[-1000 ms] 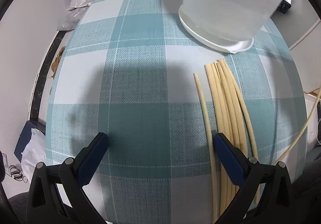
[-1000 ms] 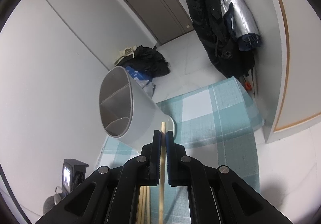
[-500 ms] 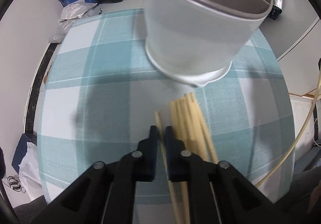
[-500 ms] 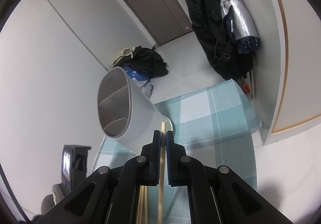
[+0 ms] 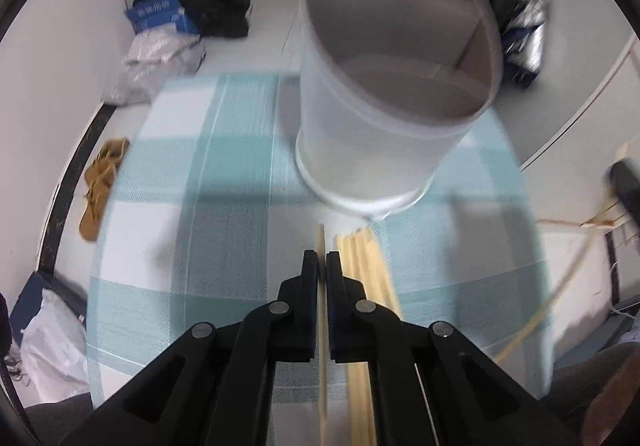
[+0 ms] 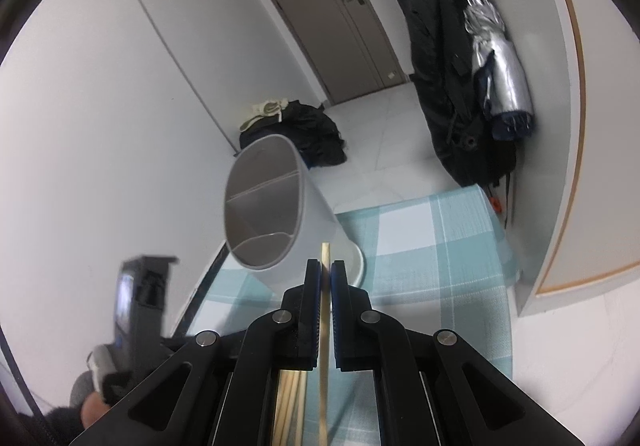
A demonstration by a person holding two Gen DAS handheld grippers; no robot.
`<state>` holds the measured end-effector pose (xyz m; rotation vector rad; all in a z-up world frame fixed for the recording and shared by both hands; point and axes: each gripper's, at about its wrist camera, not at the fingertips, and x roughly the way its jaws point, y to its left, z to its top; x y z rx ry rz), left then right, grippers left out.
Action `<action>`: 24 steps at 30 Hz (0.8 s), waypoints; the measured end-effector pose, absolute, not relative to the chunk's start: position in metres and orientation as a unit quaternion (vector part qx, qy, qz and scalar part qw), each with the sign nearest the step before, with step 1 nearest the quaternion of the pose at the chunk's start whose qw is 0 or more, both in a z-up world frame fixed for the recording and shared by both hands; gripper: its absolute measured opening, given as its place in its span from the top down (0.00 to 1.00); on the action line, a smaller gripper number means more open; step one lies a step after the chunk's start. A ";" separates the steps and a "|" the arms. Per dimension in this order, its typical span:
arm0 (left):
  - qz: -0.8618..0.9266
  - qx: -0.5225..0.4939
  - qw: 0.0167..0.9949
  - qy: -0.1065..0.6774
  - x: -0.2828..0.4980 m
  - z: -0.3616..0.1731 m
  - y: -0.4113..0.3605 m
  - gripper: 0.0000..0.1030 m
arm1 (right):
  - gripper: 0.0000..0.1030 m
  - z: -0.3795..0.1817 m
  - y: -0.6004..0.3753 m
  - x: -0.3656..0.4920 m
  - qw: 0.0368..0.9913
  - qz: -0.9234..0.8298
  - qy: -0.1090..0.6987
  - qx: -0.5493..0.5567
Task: Organize utensils
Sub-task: 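Lift both held chopsticks and carry them toward the utensil holder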
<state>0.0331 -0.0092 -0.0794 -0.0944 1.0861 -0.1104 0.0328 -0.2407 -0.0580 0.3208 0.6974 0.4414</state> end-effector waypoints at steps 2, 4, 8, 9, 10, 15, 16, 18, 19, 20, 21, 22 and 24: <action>-0.062 -0.051 0.869 0.489 0.022 -0.063 -0.011 1.00 | 0.96 -0.054 -0.237 0.027 0.908 0.213 0.329 0.147; -0.075 -0.058 0.884 0.457 0.008 -0.043 -0.013 1.00 | 0.96 -0.049 -0.232 0.021 0.911 0.217 0.322 0.136; -0.094 -0.059 0.908 0.403 -0.002 -0.023 -0.013 1.00 | 0.96 -0.043 -0.222 0.006 0.919 0.222 0.305 0.117; -0.100 -0.059 0.912 0.394 -0.001 -0.019 -0.011 1.00 | 0.96 -0.042 -0.220 0.002 0.920 0.223 0.302 0.113; -0.100 -0.058 0.917 0.382 -0.007 -0.014 -0.012 1.00 | 0.96 -0.042 -0.218 -0.001 0.921 0.223 0.301 0.110; -0.109 -0.056 0.920 0.372 -0.005 -0.008 -0.012 1.00 | 0.96 -0.036 -0.210 -0.012 0.928 0.220 0.284 0.100; -0.109 -0.053 0.922 0.368 -0.006 -0.005 -0.012 1.00 | 0.96 -0.034 -0.209 -0.014 0.929 0.221 0.280 0.097; -0.117 -0.049 0.919 0.374 -0.007 -0.001 -0.014 1.00 | 0.96 -0.030 -0.205 -0.016 0.930 0.226 0.273 0.092; -0.117 -0.047 0.917 0.378 -0.007 -0.001 -0.015 1.00 | 0.96 -0.030 -0.203 -0.017 0.930 0.230 0.272 0.089; -0.115 -0.044 0.917 0.379 -0.008 -0.001 -0.015 1.00 | 0.96 -0.029 -0.200 -0.017 0.931 0.229 0.272 0.084; -0.113 -0.040 0.916 0.382 -0.008 -0.001 -0.015 1.00 | 0.96 -0.029 -0.197 -0.016 0.931 0.227 0.274 0.078; -0.107 -0.045 0.915 0.386 -0.005 -0.003 -0.011 1.00 | 0.96 -0.030 -0.196 -0.015 0.931 0.225 0.276 0.077; -0.113 -0.065 0.906 0.403 -0.002 -0.008 0.001 1.00 | 0.96 -0.032 -0.197 -0.014 0.930 0.222 0.281 0.081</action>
